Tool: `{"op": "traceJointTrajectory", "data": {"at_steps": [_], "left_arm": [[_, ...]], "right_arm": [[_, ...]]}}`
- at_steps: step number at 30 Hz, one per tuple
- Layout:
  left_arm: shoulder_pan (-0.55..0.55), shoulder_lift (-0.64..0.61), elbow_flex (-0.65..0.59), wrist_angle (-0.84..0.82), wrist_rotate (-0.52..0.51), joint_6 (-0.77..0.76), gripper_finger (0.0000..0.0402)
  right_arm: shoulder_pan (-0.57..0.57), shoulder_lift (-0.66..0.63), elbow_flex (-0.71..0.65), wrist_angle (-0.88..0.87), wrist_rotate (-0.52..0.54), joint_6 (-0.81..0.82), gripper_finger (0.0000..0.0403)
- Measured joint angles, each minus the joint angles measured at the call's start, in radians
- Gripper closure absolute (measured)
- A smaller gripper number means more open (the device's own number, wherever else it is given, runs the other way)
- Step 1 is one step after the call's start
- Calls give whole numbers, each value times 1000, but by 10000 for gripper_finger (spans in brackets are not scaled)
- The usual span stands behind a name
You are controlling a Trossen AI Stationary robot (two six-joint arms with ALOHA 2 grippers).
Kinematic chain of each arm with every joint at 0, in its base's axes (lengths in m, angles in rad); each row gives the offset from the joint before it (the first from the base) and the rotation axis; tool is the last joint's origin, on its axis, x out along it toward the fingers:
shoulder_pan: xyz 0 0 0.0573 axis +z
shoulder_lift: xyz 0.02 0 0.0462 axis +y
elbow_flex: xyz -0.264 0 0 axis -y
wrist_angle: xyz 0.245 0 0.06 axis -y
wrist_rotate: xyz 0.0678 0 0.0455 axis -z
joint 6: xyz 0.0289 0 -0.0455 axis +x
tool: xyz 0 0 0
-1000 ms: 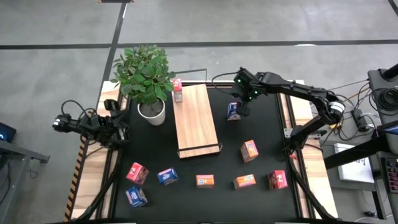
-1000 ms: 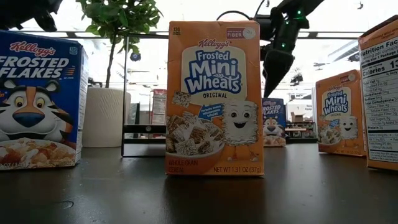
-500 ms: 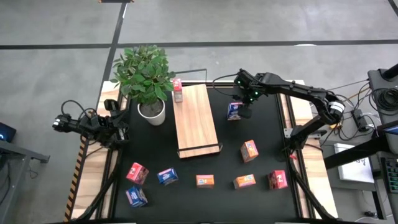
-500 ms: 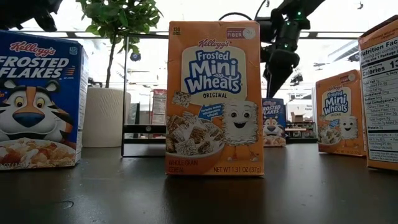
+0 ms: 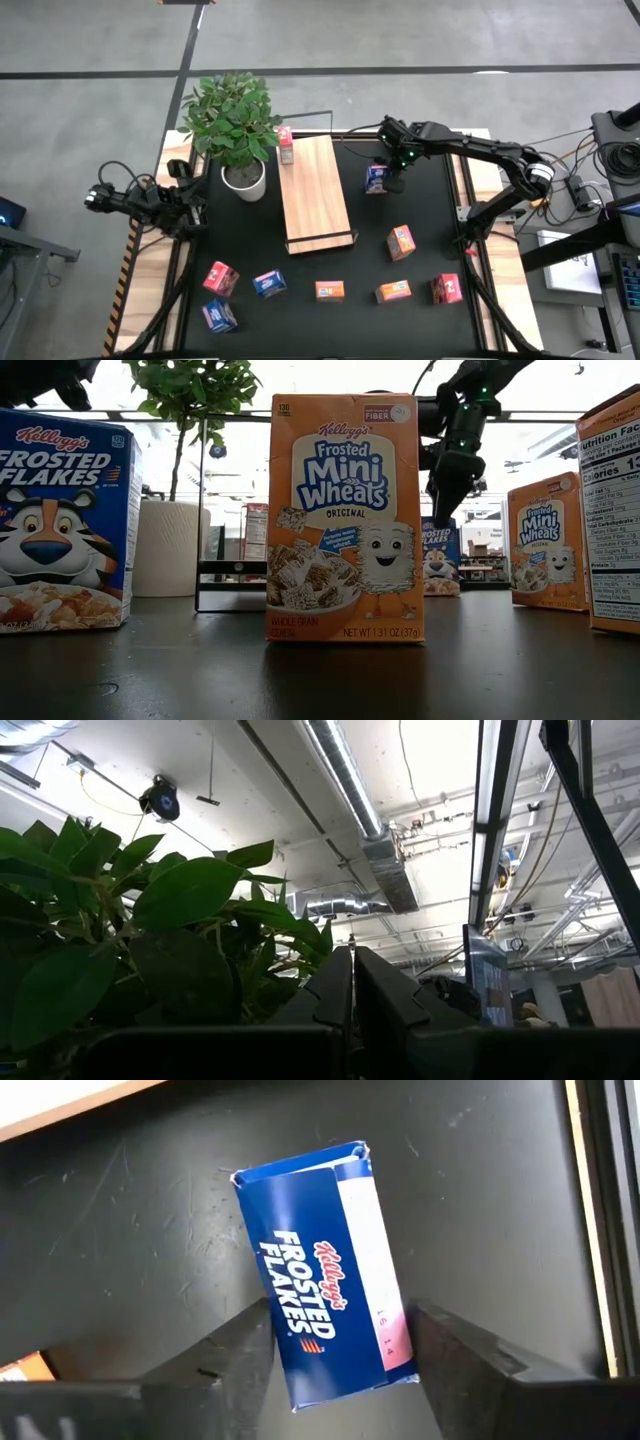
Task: Stack cereal on shelf
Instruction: Put the top blue cereal box on the shelf
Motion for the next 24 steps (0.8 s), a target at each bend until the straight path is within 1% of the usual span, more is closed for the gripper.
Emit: {"op": "traceJointTrajectory", "data": {"at_steps": [5,9,14,19,22,24], "left_arm": [[0,0,0,0,0,0,402],[0,0,0,2,0,0,402],[0,0,0,3,0,0,402],[0,0,0,3,0,0,402],[0,0,0,3,0,0,402],[0,0,0,3,0,0,402]], "right_arm": [[0,0,0,0,-3,8,244],[0,-1,29,-18,-3,46,252],[6,-1,161,-22,0,183,246],[68,8,298,-1,1,286,253],[122,55,374,32,7,332,253],[154,104,429,31,32,358,253]]}}
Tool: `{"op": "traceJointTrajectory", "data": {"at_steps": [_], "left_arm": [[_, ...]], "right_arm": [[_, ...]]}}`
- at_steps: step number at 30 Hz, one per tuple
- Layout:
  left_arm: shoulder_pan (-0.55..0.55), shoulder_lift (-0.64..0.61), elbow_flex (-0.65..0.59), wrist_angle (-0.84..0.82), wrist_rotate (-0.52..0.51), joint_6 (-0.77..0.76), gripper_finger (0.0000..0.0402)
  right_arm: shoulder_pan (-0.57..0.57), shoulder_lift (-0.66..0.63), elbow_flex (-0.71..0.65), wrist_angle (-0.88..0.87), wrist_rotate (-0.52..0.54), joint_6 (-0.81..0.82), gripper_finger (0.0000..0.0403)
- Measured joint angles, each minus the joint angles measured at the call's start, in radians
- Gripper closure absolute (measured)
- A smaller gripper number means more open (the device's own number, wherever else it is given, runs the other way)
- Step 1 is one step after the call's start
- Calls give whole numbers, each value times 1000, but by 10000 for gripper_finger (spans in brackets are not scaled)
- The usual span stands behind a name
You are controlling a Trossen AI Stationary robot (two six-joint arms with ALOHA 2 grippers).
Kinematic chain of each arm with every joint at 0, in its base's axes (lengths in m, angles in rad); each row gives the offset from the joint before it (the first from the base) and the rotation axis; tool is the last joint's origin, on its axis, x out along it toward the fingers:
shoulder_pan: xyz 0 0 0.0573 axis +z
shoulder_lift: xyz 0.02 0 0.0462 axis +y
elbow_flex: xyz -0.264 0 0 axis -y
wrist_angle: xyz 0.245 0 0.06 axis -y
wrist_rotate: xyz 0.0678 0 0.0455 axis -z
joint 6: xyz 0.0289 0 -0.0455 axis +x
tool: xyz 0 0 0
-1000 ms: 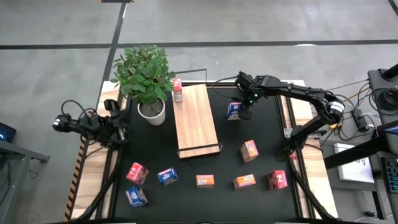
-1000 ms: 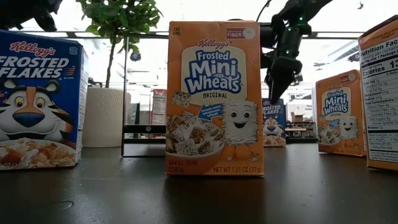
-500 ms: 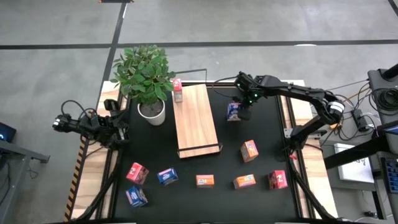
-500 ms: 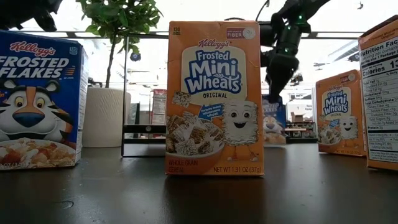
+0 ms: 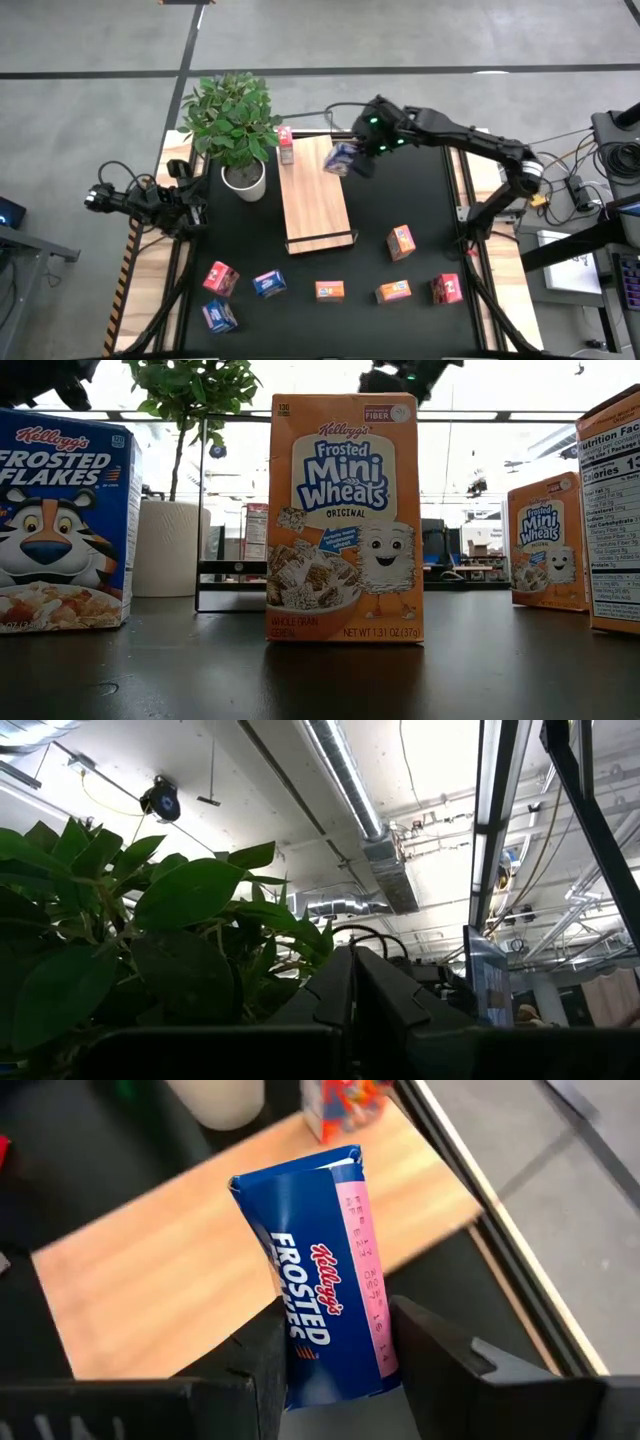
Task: Stack cereal on shelf
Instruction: Put the top blue cereal box on the shelf
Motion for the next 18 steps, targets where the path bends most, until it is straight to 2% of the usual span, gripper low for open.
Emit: {"op": "traceJointTrajectory", "data": {"at_steps": [2,8,16,18], "left_arm": [[0,0,0,-1,0,-2,402],[0,0,0,-3,0,-8,402],[0,0,0,-9,0,-8,402],[0,0,0,-10,0,-8,402]], "right_arm": [[27,57,56,-1,48,27,253],[54,234,244,-41,63,103,253],[83,431,450,-100,56,59,253],[93,469,491,-139,88,49,253]]}}
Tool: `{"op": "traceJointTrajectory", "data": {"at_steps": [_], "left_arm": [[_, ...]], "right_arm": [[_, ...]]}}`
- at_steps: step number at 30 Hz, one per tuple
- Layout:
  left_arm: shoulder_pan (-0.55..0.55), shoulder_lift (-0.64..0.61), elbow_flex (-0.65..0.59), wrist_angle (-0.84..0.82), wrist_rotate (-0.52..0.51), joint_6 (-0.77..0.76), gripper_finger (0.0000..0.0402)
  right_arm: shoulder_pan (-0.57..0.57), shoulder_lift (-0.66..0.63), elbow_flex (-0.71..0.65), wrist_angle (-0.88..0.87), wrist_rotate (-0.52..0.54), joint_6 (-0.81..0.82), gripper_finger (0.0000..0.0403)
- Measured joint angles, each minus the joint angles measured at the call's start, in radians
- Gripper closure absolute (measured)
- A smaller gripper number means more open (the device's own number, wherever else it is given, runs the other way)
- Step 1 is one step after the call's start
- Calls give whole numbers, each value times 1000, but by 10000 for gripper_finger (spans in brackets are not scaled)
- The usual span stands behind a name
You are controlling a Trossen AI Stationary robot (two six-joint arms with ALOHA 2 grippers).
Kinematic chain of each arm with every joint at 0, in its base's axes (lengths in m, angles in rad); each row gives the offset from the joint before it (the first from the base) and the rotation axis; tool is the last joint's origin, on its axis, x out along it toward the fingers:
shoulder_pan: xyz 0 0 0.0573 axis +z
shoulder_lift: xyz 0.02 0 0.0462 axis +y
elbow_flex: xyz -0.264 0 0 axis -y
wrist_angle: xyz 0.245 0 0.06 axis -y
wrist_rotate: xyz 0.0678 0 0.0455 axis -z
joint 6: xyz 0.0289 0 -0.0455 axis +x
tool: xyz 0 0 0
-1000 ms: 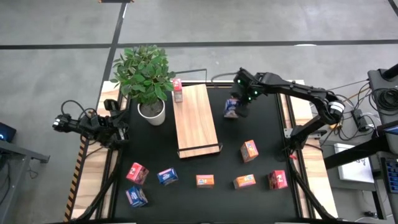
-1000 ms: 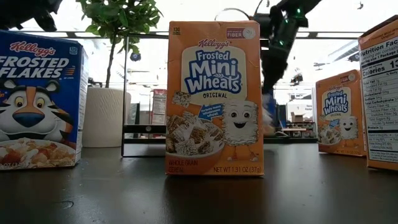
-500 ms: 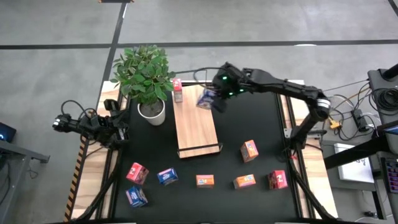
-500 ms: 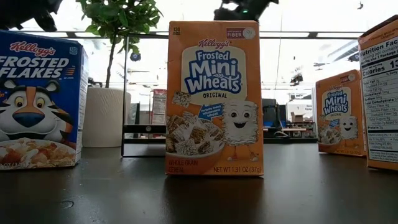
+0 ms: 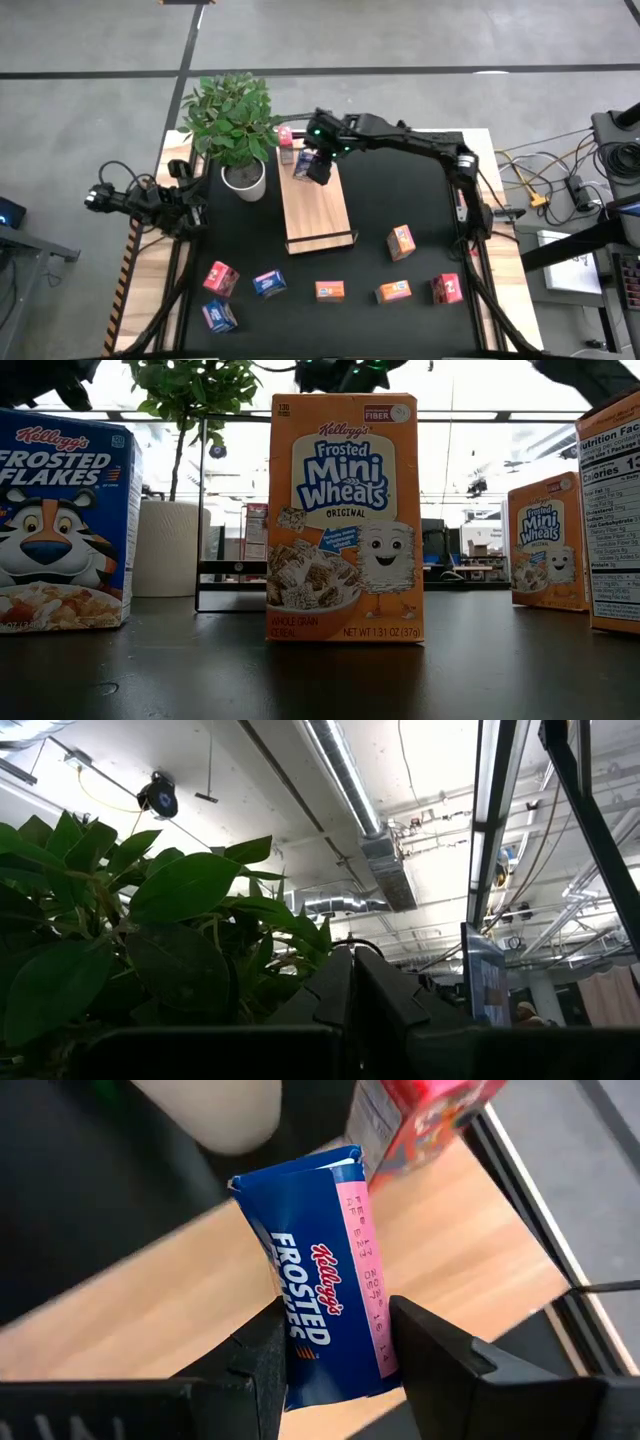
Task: Stack cereal on shelf
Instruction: Put the top blue cereal box on the shelf
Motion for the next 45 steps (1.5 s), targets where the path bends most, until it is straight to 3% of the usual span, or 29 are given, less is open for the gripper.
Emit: {"op": "traceJointTrajectory", "data": {"at_steps": [6,21,33,37,42,45], "left_arm": [[0,0,0,-5,0,0,402],[0,-1,0,-6,0,0,402],[0,-1,0,-8,0,-4,402],[0,-1,0,-12,0,-5,402],[0,-1,0,-16,0,-4,402],[0,-1,0,-15,0,-4,402]], "right_arm": [[36,67,72,-76,174,-56,248],[56,86,69,-80,175,-41,183],[56,10,78,-120,173,-70,157],[42,-46,63,-142,159,-153,173],[-48,-115,-58,-25,-46,-214,230],[-110,-136,-181,68,-92,-229,280]]}}
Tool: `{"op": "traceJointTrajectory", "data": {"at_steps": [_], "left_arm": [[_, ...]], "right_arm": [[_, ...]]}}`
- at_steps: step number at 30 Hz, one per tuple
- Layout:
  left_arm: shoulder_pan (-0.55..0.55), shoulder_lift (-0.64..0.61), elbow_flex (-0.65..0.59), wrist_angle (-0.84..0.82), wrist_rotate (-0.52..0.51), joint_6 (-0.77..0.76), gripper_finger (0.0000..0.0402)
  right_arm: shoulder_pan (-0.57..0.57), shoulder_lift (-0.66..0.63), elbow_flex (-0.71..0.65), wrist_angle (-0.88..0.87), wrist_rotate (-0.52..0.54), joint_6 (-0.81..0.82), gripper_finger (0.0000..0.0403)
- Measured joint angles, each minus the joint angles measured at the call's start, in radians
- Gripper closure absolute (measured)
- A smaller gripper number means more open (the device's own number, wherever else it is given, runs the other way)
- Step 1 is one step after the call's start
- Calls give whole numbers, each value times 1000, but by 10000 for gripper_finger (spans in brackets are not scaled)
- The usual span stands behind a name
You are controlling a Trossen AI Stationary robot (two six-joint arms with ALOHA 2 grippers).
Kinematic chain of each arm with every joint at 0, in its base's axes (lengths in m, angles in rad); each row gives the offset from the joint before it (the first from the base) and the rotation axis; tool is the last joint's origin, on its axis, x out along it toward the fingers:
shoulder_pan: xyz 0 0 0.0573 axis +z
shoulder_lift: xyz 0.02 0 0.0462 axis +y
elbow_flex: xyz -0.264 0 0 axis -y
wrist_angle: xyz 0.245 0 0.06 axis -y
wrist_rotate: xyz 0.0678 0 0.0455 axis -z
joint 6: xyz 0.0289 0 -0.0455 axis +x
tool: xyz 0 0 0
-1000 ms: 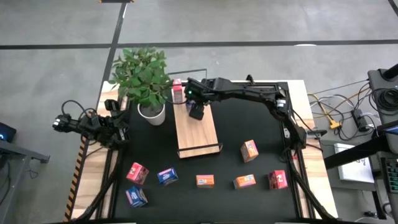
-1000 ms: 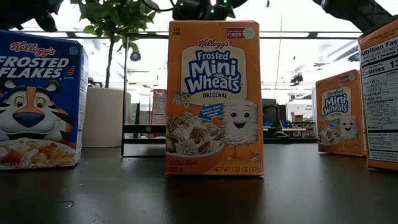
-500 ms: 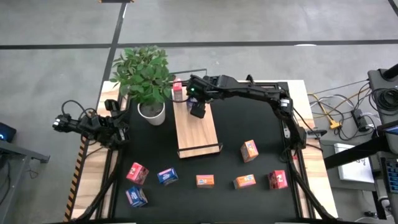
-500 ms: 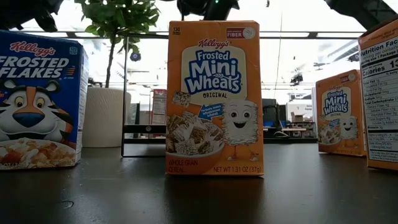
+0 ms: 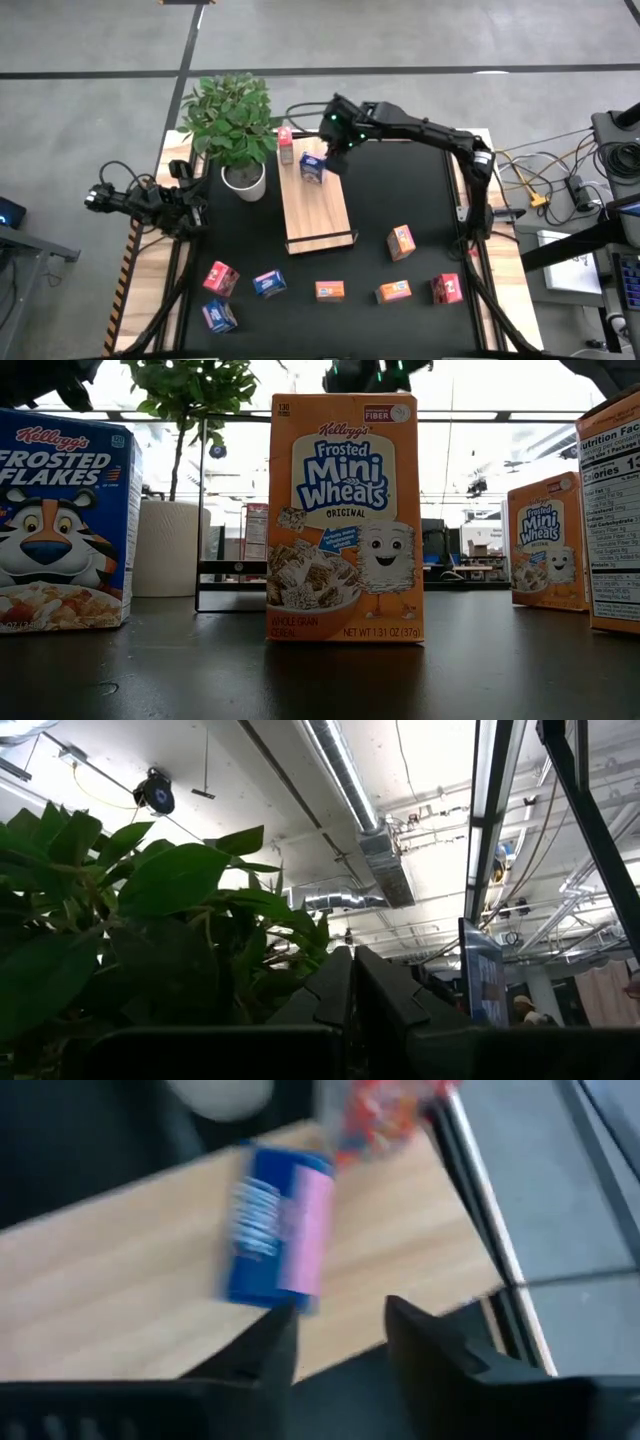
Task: Stack cereal on shelf
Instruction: Put the top blue cereal box on the shelf
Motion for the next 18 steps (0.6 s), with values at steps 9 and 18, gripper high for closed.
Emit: {"op": "traceJointTrajectory", "data": {"at_steps": [9,18], "left_arm": [[0,0,0,3,0,0,402],[0,0,0,3,0,0,402]], "right_arm": [[-57,-17,-298,347,-188,-33,390],[-2,-20,-317,350,-190,-1,390]]}}
